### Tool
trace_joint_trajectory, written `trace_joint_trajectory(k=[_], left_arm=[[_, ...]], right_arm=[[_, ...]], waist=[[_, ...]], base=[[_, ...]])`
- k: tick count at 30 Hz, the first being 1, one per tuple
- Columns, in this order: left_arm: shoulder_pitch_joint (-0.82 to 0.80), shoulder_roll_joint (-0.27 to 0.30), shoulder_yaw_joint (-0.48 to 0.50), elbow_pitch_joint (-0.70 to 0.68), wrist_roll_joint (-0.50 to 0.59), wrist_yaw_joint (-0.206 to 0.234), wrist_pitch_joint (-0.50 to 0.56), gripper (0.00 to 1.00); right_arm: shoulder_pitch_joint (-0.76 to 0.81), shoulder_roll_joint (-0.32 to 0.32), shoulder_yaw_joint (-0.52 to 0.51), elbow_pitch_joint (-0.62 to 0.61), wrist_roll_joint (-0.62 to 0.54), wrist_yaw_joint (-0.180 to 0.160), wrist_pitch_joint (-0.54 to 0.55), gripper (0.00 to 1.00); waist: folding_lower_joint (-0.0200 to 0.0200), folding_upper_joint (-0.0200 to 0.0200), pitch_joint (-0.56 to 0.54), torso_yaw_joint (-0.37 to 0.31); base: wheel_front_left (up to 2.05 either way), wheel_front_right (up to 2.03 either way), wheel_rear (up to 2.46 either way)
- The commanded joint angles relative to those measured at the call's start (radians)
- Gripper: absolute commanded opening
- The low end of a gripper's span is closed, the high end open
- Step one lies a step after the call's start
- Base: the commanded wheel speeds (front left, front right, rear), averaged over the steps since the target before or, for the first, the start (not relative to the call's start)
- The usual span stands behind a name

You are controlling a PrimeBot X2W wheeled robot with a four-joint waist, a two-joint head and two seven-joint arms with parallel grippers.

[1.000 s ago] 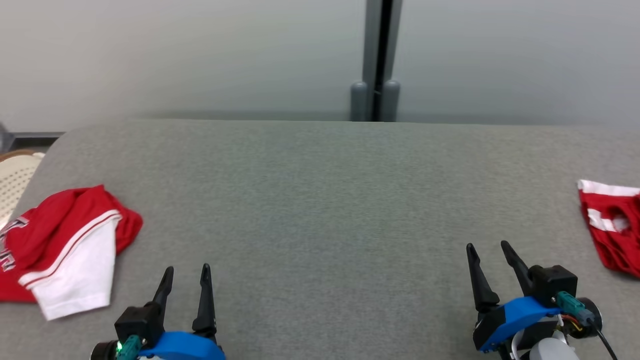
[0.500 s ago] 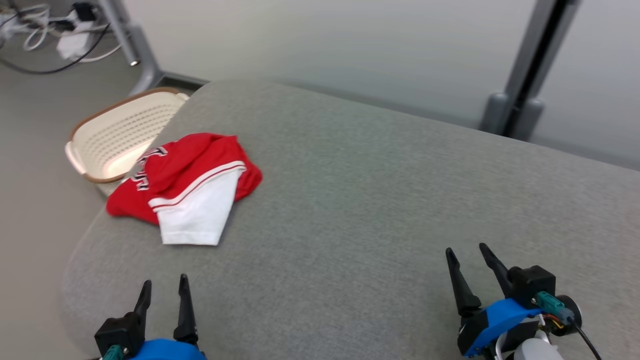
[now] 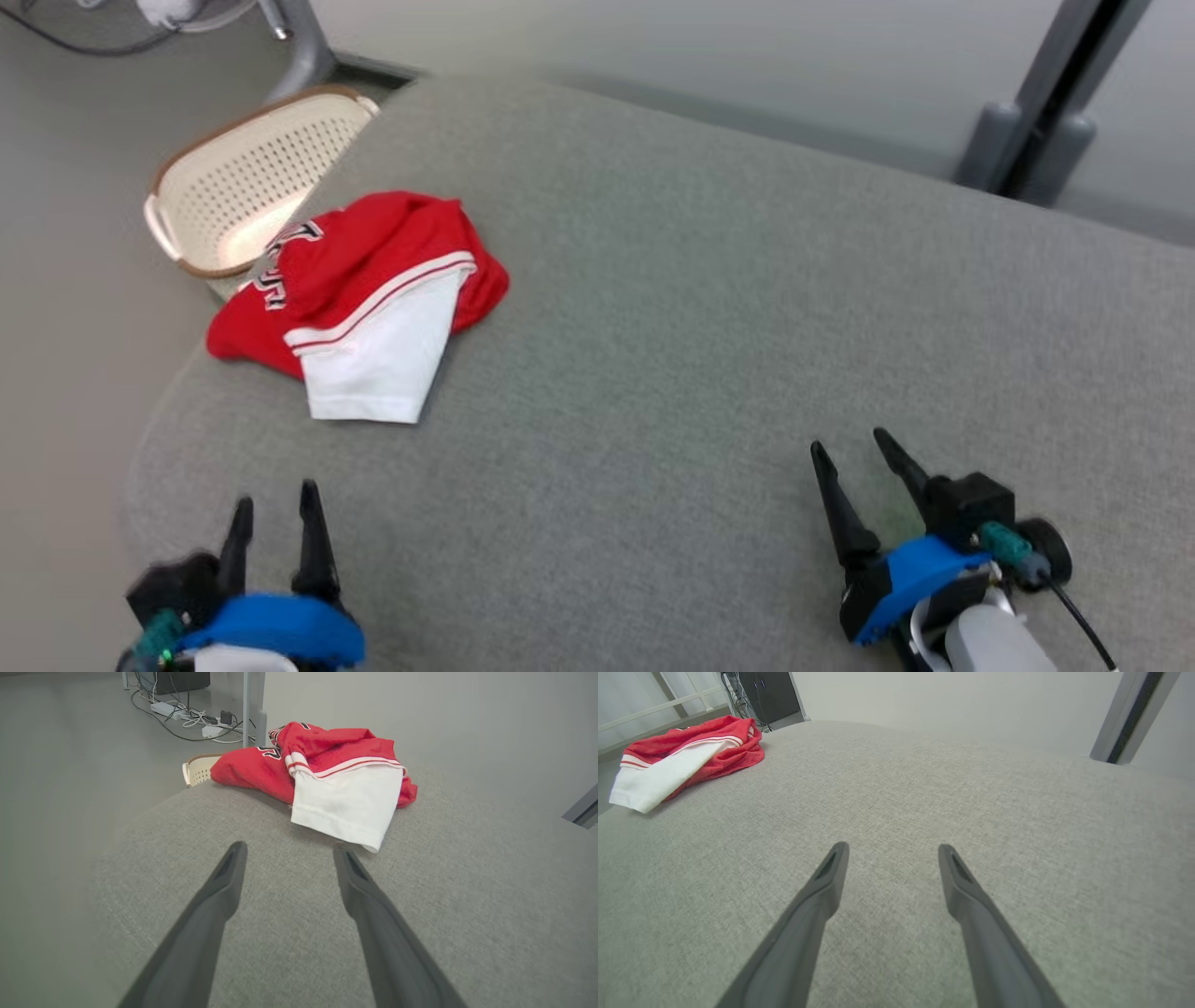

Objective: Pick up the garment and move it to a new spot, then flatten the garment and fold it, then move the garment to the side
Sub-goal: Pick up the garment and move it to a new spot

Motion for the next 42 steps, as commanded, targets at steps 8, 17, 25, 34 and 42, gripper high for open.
trace_joint_trajectory(k=[8,17,25,34,42], left_arm=[[-0.257,0.075,0.025,0.137,-0.051,-0.021,-0.001,1.0],[-0.46,0.18,-0.045,0.344,-0.199,-0.018,-0.001,1.0],[-0.547,0.208,-0.072,0.473,-0.246,-0.018,-0.001,1.0],[-0.579,0.192,-0.137,0.595,-0.319,-0.018,0.055,0.0],[-0.608,0.258,-0.214,0.455,-0.33,-0.018,0.002,0.0]], right_arm=[[-0.071,-0.004,-0.018,-0.052,-0.076,0.0,-0.003,1.0],[-0.123,-0.01,-0.018,-0.083,-0.107,-0.001,0.0,1.0],[-0.129,-0.014,-0.032,-0.086,-0.116,-0.001,0.003,1.0],[-0.139,-0.014,-0.019,-0.076,-0.103,-0.001,0.003,1.0],[-0.114,-0.005,-0.011,-0.086,-0.052,0.0,-0.001,1.0]], waist=[[-0.0001,0.0,0.152,-0.059],[-0.0001,0.0,0.256,-0.114],[-0.0001,0.0,0.281,-0.135],[-0.0001,0.0,0.264,-0.145],[-0.0001,0.0,0.179,-0.16]], base=[[0.0,0.0,0.0],[0.0,0.0,0.0],[0.0,0.0,0.0],[0.0,0.0,0.0],[0.0,0.0,0.0]])
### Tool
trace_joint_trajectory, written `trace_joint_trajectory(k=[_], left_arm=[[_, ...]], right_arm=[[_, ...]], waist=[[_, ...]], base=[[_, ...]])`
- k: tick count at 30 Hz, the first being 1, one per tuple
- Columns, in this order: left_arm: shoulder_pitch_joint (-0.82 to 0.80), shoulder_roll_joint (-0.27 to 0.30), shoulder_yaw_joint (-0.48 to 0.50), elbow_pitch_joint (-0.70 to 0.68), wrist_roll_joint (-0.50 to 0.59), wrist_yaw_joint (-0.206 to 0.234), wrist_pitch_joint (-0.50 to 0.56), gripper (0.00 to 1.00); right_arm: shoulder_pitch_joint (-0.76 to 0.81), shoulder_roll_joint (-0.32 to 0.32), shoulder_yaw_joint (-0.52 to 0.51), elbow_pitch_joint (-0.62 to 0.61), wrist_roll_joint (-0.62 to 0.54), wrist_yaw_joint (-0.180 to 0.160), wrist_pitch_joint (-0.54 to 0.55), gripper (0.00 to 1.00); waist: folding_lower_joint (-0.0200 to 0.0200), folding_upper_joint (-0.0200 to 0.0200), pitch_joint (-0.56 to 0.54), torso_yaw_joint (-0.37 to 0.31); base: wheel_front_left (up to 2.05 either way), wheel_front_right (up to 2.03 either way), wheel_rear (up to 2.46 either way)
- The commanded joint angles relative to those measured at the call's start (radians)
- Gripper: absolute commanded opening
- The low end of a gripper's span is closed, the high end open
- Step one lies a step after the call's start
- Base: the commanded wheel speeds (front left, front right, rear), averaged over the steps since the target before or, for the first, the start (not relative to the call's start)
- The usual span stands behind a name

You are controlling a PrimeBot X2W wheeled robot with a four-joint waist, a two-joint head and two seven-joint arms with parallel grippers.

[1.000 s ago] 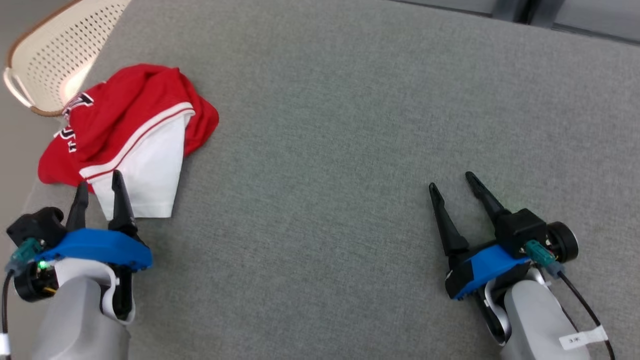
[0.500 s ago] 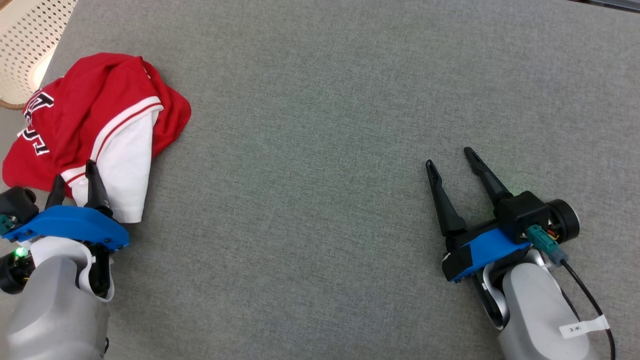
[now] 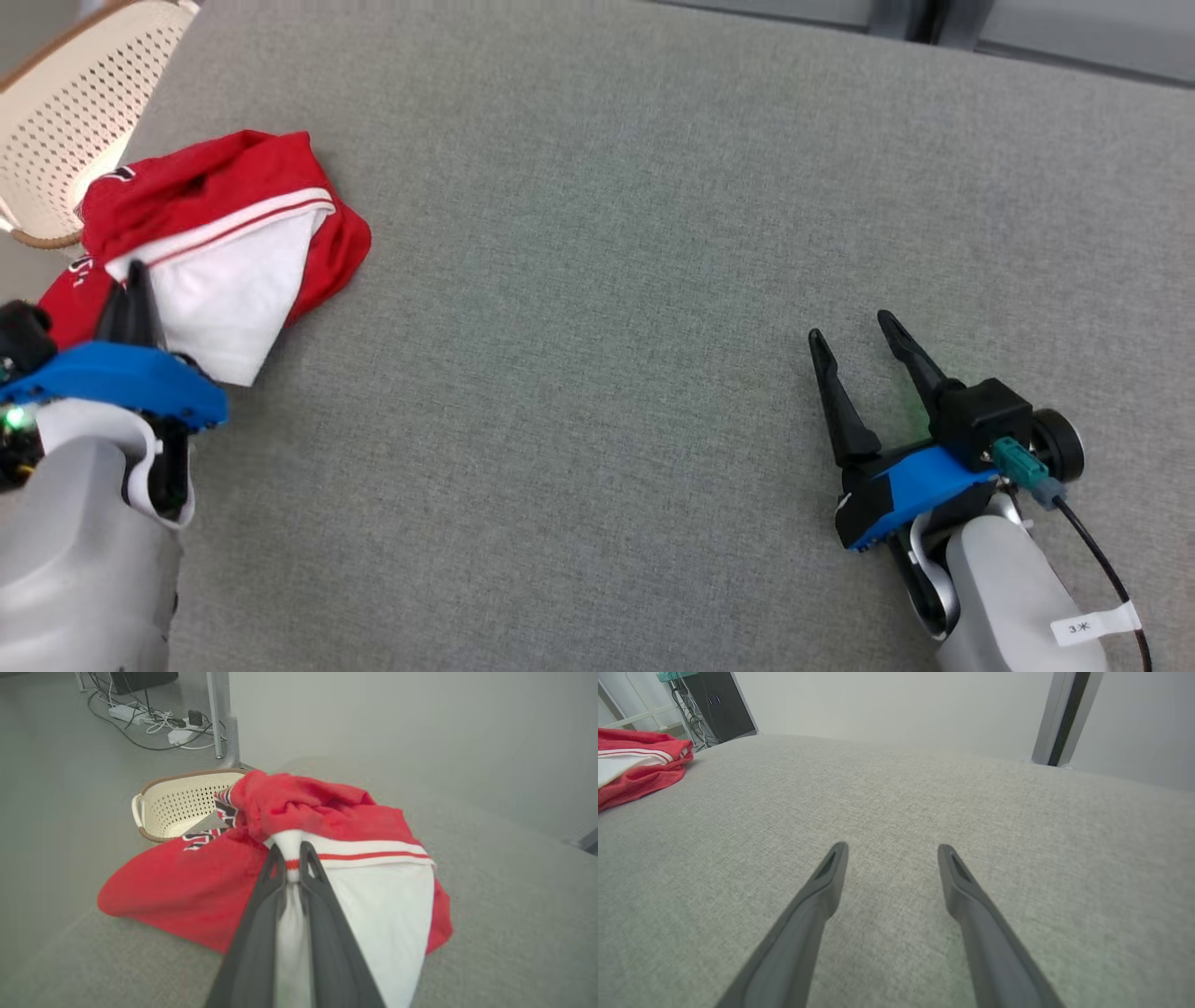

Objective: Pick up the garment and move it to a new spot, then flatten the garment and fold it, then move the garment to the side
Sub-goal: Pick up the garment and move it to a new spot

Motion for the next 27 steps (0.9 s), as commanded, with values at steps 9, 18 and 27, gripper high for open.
trace_joint_trajectory(k=[9,18,27], left_arm=[[-0.033,0.061,-0.076,-0.379,0.086,-0.001,-0.008,0.0],[-0.042,0.002,-0.279,-0.64,0.086,-0.001,-0.002,0.0],[-0.045,-0.143,-0.528,-0.62,0.018,-0.001,0.015,0.0]], right_arm=[[0.071,-0.007,0.008,-0.004,0.079,-0.001,0.001,1.0],[0.1,-0.006,0.03,-0.023,0.137,0.0,0.001,1.0],[0.103,-0.006,0.06,-0.038,0.175,0.0,0.001,1.0]], waist=[[-0.0001,0.0,-0.128,-0.078],[-0.0001,0.0,-0.172,-0.268],[-0.0001,0.0,-0.151,-0.469]], base=[[0.0,0.0,0.0],[0.0,0.0,0.0],[0.0,0.0,0.0]])
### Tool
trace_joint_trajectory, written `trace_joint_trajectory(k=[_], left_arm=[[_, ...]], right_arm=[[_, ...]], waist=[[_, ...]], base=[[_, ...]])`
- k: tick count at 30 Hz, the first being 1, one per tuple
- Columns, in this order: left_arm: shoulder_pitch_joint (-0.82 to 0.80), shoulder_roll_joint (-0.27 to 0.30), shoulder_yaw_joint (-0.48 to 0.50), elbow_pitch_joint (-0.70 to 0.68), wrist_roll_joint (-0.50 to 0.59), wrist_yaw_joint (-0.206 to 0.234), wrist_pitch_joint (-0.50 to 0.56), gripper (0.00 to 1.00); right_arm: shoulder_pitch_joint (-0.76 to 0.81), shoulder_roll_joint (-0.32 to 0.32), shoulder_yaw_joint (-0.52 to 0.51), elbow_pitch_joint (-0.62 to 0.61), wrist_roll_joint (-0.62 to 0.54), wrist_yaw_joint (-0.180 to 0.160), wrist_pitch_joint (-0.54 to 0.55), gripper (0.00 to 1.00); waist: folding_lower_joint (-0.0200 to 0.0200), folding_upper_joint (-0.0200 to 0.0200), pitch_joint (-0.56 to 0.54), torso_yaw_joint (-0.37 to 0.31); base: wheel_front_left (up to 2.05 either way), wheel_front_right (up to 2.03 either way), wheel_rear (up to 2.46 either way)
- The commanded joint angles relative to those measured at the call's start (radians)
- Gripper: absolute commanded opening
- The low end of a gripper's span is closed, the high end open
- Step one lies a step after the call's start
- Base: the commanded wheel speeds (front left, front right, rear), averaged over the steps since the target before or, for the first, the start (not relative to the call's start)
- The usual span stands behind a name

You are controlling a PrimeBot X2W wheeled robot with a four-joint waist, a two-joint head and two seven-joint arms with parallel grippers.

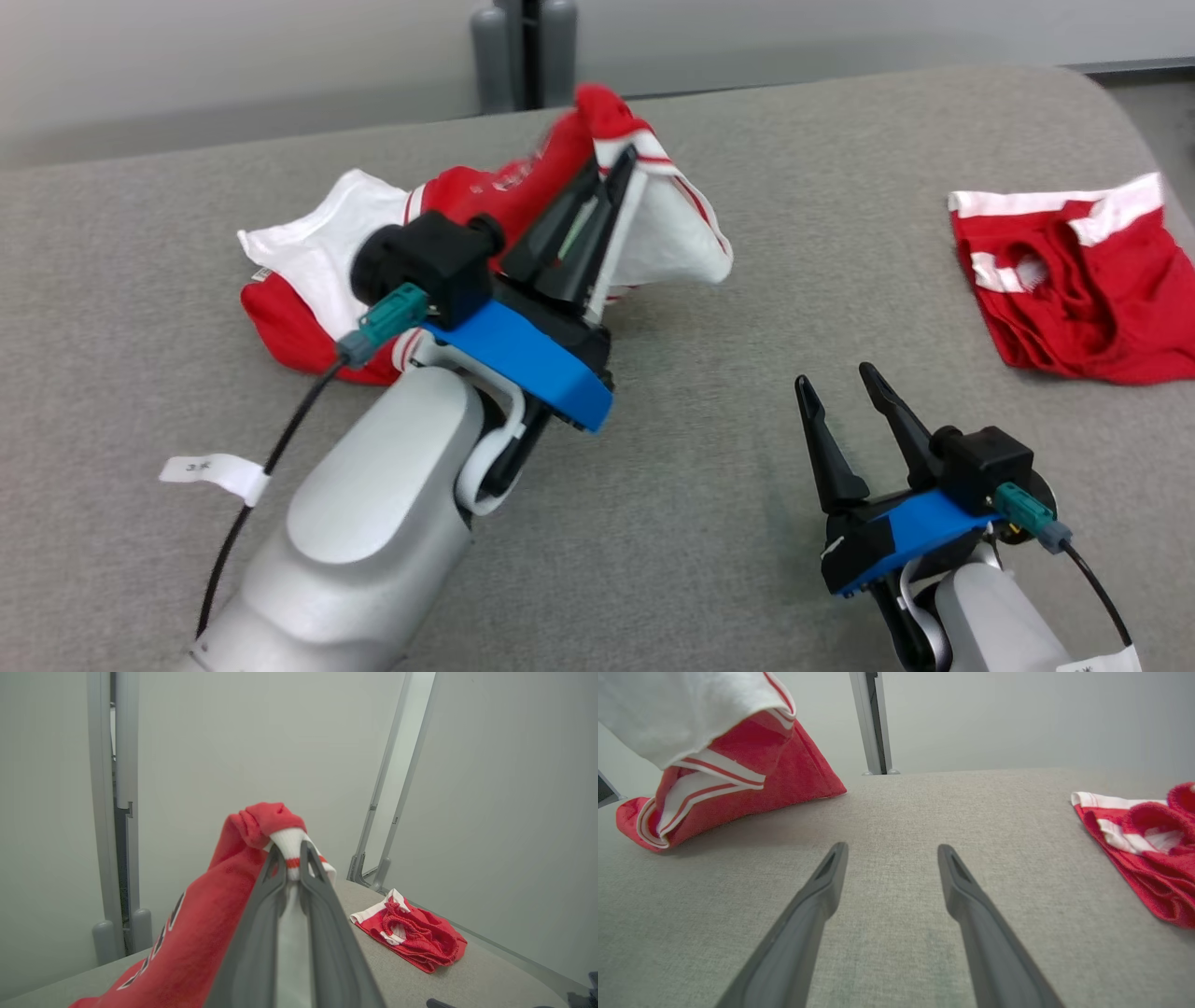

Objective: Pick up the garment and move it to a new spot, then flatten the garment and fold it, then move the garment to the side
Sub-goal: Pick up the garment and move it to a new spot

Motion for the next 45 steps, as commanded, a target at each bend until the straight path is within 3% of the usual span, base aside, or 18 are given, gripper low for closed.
trace_joint_trajectory(k=[1,6,7,8,9,15,24,32,38,45], left_arm=[[-0.006,-0.007,-0.012,0.007,-0.01,-0.001,-0.006,0.0],[0.007,-0.048,-0.105,0.083,-0.034,-0.001,-0.014,0.0],[0.01,-0.053,-0.119,0.098,-0.034,-0.001,-0.018,0.22],[0.016,-0.055,-0.131,0.118,-0.036,-0.001,-0.019,0.78],[0.02,-0.057,-0.135,0.134,-0.036,-0.001,-0.02,1.0],[0.064,-0.043,-0.046,0.162,-0.001,0.014,-0.026,1.0],[0.316,0.017,0.281,0.077,0.121,0.068,-0.026,1.0],[0.582,-0.034,0.52,0.018,0.237,0.049,-0.026,1.0],[0.707,-0.086,0.592,0.016,0.295,0.025,-0.026,1.0],[0.7,-0.101,0.605,0.025,0.326,0.006,-0.026,1.0]], right_arm=[[0.011,-0.003,0.002,-0.005,0.008,0.0,0.0,1.0],[0.013,-0.003,0.007,-0.01,0.015,0.0,0.0,1.0],[0.015,-0.003,0.005,-0.01,0.016,0.0,0.0,1.0],[0.016,-0.003,0.005,-0.01,0.016,0.0,0.0,1.0],[0.016,-0.003,0.002,-0.01,0.016,0.0,0.0,1.0],[0.02,-0.003,-0.03,-0.016,0.006,0.0,0.0,1.0],[0.043,-0.003,-0.067,-0.028,-0.016,0.0,0.0,1.0],[0.094,-0.003,-0.086,-0.013,-0.024,0.0,0.0,1.0],[0.129,-0.003,-0.085,0.012,-0.025,0.0,0.0,1.0],[0.116,-0.003,-0.075,0.014,-0.025,0.0,0.0,1.0]], waist=[[-0.0001,0.0,-0.024,-0.04],[-0.0001,0.0,-0.01,-0.091],[-0.0001,0.0,-0.01,-0.093],[-0.0001,0.0,-0.01,-0.095],[-0.0001,0.0,-0.01,-0.095],[-0.0001,0.0,-0.029,-0.051],[-0.0001,0.0,-0.099,0.034],[-0.0001,0.0,-0.165,0.087],[-0.0001,0.0,-0.18,0.106],[-0.0001,0.0,-0.177,0.115]], base=[[0.0,0.0,0.0],[0.0,0.0,0.0],[0.0,0.0,0.0],[0.0,0.0,0.0],[0.0,0.0,0.0],[0.0,0.0,0.0],[0.0,0.0,0.0],[0.0,0.0,0.0],[0.0,0.0,0.0],[0.0,0.0,0.0]])
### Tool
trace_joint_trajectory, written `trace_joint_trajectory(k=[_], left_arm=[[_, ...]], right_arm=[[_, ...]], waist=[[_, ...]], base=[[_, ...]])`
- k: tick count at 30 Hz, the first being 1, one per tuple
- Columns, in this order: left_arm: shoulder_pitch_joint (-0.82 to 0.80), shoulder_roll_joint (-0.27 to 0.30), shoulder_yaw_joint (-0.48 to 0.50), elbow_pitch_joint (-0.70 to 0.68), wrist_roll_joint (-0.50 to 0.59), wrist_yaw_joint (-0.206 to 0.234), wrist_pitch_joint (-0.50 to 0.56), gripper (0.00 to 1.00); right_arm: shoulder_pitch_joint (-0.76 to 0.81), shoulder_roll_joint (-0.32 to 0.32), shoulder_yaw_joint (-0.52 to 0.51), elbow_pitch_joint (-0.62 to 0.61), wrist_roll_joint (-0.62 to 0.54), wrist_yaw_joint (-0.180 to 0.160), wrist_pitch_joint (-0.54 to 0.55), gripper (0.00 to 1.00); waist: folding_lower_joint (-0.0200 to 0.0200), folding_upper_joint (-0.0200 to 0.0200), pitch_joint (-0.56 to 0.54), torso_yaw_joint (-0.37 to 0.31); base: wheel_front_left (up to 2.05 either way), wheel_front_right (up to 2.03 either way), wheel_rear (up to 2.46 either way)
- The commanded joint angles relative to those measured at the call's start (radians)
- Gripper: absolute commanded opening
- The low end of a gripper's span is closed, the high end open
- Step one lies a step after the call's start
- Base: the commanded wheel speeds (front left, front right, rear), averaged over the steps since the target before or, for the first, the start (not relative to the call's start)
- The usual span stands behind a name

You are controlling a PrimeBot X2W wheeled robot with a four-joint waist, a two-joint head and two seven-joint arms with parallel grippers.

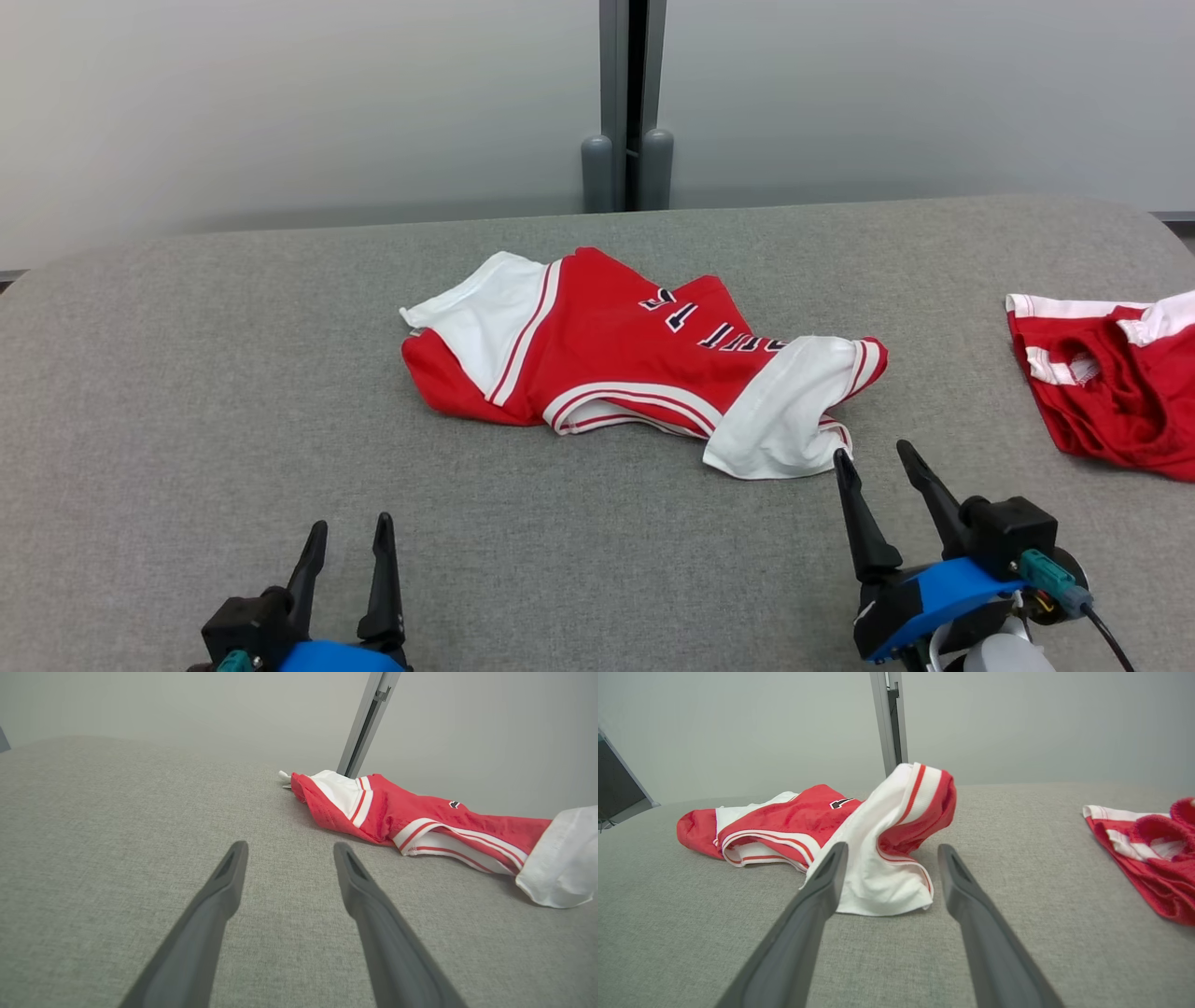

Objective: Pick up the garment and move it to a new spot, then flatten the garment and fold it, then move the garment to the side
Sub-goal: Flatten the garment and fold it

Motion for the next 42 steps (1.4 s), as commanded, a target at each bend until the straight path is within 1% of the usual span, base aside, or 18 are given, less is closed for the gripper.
trace_joint_trajectory(k=[1,7,8,10,14,16,21,23,28,32,35,36,37,38,42], left_arm=[[-0.028,-0.003,0.002,0.001,0.009,-0.007,-0.003,1.0],[-0.063,-0.003,-0.042,0.005,-0.023,-0.013,-0.003,1.0],[-0.063,-0.003,-0.042,0.005,-0.023,-0.013,-0.003,1.0],[-0.073,-0.002,-0.062,0.012,-0.033,-0.014,-0.003,1.0],[-0.091,-0.003,-0.091,0.026,-0.053,-0.015,-0.003,1.0],[-0.095,-0.003,-0.101,0.034,-0.059,-0.015,-0.003,1.0],[-0.099,-0.003,-0.106,0.054,-0.068,-0.015,-0.003,1.0],[-0.106,-0.003,-0.113,0.055,-0.069,-0.015,-0.003,1.0],[-0.127,-0.003,-0.134,0.053,-0.083,-0.015,-0.003,1.0],[-0.148,-0.003,-0.154,0.047,-0.093,-0.015,-0.003,1.0],[-0.158,-0.003,-0.16,0.047,-0.101,-0.013,-0.003,1.0],[-0.16,-0.003,-0.159,0.049,-0.102,-0.013,-0.003,1.0],[-0.161,-0.003,-0.159,0.051,-0.101,-0.013,-0.003,1.0],[-0.16,-0.003,-0.157,0.052,-0.101,-0.013,-0.003,1.0],[-0.149,-0.003,-0.144,0.055,-0.106,-0.013,-0.003,1.0]], right_arm=[[-0.016,-0.003,0.018,-0.002,0.002,0.0,0.0,1.0],[-0.078,-0.003,0.123,0.001,0.017,0.0,0.0,1.0],[-0.078,-0.003,0.123,0.001,0.017,0.0,0.0,1.0],[-0.115,-0.004,0.16,0.018,0.011,0.0,0.0,1.0],[-0.206,-0.004,0.219,0.08,-0.006,0.0,0.0,1.0],[-0.249,-0.004,0.231,0.126,-0.017,0.0,0.0,1.0],[-0.333,-0.004,0.276,0.241,-0.034,0.0,0.0,1.0],[-0.356,-0.004,0.302,0.29,-0.011,0.0,0.001,1.0],[-0.401,-0.004,0.358,0.368,0.09,0.0,0.002,1.0],[-0.435,-0.004,0.369,0.411,0.112,0.0,0.0,1.0],[-0.455,-0.004,0.384,0.419,0.131,0.0,-0.001,1.0],[-0.459,-0.004,0.386,0.417,0.139,0.0,-0.002,0.79],[-0.462,-0.004,0.388,0.408,0.148,0.0,-0.002,0.25],[-0.464,-0.003,0.386,0.392,0.156,0.0,-0.002,0.0],[-0.452,-0.004,0.33,0.311,0.159,0.0,-0.001,0.0]], waist=[[0.0001,0.0,0.007,0.006],[0.0001,0.0,0.051,0.053],[0.0001,0.0,0.051,0.053],[0.0001,0.0,0.07,0.079],[0.0001,0.0,0.104,0.138],[0.0001,0.0,0.116,0.164],[0.0001,0.0,0.142,0.206],[0.0001,0.0,0.15,0.217],[0.0001,0.0,0.173,0.242],[0.0001,0.0,0.195,0.261],[0.0001,0.0,0.208,0.274],[0.0001,0.0,0.212,0.277],[0.0001,0.0,0.215,0.281],[0.0001,0.0,0.217,0.283],[0.0001,0.0,0.216,0.285]], base=[[0.0,0.0,0.0],[0.0,0.0,0.0],[0.0,0.0,0.0],[0.0,0.0,0.0],[0.0,0.0,0.0],[0.0,0.0,0.0],[0.0,0.0,0.0],[0.0,0.0,0.0],[0.0,0.0,0.0],[0.0,0.0,0.0],[0.0,0.0,0.0],[0.0,0.0,0.0],[0.0,0.0,0.0],[0.0,0.0,0.0],[0.0,0.0,0.0]])
